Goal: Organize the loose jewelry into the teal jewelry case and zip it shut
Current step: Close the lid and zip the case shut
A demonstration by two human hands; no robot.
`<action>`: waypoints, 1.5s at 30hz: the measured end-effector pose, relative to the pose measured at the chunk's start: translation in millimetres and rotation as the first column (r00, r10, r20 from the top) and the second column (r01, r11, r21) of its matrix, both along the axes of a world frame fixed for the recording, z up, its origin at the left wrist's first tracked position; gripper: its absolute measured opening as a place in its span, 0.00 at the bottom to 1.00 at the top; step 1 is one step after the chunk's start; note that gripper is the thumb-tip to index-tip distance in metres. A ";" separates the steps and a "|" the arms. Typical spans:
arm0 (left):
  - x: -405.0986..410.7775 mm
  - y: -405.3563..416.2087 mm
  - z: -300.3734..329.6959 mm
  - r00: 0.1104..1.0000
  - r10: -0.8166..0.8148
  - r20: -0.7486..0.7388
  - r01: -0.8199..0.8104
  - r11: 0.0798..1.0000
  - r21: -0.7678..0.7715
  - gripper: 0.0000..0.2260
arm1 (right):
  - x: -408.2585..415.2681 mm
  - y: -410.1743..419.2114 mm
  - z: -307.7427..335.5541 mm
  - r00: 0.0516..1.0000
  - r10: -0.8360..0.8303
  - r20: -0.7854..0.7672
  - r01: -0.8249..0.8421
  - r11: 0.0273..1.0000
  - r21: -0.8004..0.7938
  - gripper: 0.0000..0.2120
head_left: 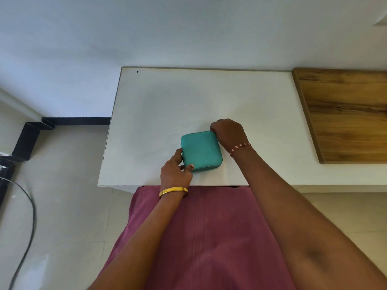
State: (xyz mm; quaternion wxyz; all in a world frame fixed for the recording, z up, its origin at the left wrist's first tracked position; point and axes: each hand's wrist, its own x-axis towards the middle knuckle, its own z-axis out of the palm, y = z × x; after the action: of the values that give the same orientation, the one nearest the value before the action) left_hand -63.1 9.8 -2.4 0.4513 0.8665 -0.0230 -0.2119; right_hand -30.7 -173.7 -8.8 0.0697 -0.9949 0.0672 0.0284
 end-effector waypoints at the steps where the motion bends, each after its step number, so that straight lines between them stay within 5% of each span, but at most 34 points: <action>1: 0.3 0.2 0.0 1.000 -0.001 0.000 0.001 1.000 0.002 0.23 | 1.4 0.2 -2.6 1.000 -0.005 0.003 0.005 1.000 0.029 0.12; 5: 0.3 1.0 0.6 1.000 0.012 -0.006 -0.012 1.000 -0.006 0.23 | -5.9 0.3 -14.3 0.965 -0.256 0.059 0.215 0.897 0.387 0.10; 8: -3.9 1.3 -0.7 0.999 0.049 -0.021 -0.050 0.998 -0.038 0.24 | -20.9 11.4 -11.9 0.810 -0.587 0.002 0.414 0.574 0.707 0.07; 10: -9.0 0.9 -1.7 0.995 0.095 -0.031 -0.097 0.993 -0.071 0.23 | -34.3 24.2 -7.8 0.676 -0.734 -0.063 0.470 0.363 0.804 0.05; 12: -14.0 -0.2 -2.5 0.990 0.140 -0.036 -0.142 0.985 -0.095 0.22 | -49.1 37.3 -2.9 0.604 -0.788 -0.118 0.498 0.257 0.828 0.06; 22: 2.0 15.1 2.7 0.986 0.160 -0.046 -0.163 0.984 -0.078 0.20 | -64.8 79.0 2.9 0.720 -0.686 -0.105 0.486 0.391 0.782 0.16; 45: 209.9 40.0 -20.9 0.901 0.413 -0.130 -0.431 0.885 -0.175 0.18 | 140.2 106.6 -11.9 0.808 -0.587 -0.051 0.428 0.526 0.735 0.16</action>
State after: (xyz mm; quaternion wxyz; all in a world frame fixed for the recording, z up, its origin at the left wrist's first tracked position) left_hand 146.8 49.8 -23.2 0.5716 0.7907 0.1652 -0.1438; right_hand 109.4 -67.0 -20.7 0.4630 -0.8192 0.3311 -0.0709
